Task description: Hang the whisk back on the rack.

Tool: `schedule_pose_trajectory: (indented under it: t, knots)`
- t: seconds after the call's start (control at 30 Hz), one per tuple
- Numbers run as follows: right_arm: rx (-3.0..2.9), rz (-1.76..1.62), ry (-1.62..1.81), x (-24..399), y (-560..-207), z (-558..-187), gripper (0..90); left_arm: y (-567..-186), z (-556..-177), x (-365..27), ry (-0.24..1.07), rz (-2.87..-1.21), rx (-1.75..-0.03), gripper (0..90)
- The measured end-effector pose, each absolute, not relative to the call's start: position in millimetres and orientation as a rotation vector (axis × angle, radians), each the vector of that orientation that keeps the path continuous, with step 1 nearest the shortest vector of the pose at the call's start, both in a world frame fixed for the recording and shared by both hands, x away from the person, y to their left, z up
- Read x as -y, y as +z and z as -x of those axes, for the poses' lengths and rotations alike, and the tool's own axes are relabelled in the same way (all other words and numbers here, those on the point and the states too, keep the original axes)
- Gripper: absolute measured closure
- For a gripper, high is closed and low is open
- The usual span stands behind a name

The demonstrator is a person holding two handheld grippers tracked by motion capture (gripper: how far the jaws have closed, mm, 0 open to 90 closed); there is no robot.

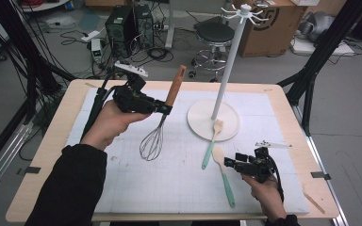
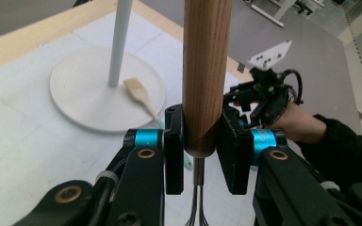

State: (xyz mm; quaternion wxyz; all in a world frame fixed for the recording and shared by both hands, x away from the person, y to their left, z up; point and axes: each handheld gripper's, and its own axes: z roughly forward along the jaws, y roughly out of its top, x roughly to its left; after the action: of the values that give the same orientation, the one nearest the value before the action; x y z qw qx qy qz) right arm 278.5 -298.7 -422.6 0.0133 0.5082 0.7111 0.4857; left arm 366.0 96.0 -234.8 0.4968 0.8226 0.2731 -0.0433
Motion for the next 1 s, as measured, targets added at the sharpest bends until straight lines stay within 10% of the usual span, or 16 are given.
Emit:
schedule_pose_trajectory:
  t: [1.0]
  knots:
    - [-2.238, -1.517, 1.527, 288, -420, -275, 21.0, -163, -415, -18, -0.156, -1.974, -0.538, 73.9]
